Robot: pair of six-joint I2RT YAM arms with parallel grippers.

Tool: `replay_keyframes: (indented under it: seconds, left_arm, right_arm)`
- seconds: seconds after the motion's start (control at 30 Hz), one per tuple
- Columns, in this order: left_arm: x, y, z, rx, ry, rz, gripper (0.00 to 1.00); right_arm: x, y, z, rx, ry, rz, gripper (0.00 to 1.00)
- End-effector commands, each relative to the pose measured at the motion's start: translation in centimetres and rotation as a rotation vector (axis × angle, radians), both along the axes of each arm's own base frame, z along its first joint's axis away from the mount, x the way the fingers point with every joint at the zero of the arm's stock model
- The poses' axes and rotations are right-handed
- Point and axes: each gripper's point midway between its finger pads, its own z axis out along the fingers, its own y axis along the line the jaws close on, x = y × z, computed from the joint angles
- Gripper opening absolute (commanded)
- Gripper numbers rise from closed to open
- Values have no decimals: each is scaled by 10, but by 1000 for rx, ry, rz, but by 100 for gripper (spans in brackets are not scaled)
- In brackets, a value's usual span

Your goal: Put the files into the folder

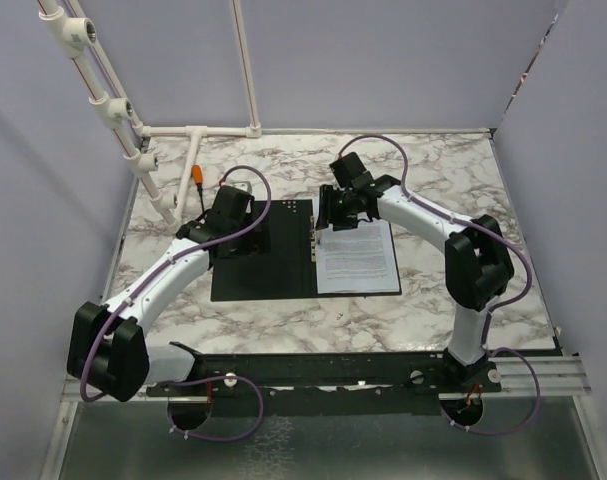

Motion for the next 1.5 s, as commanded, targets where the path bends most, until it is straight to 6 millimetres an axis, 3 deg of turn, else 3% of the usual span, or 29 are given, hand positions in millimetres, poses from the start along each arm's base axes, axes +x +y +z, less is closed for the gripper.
replay_keyframes:
  seconds: [0.0,0.3,0.7,0.97,1.47]
  left_arm:
    - [-1,1,7,-15,-61,-36,99]
    - [-7,3,4,-15,-74,-47,99]
    - [-7,1,5,-23,-70,-51,99]
    - [-7,0,2,-23,-61,-54,99]
    - [-7,1,1,-18,-58,-53,99]
  right_arm:
    - [10,13,-8,-11,-3,-30,52]
    - [16,19,-35,-54,30,-56,45]
    - [12,23,-55,-71,66,-53,33]
    - [12,25,-61,-72,73,-52,28]
    - [3,16,-58,-92,64,-28,2]
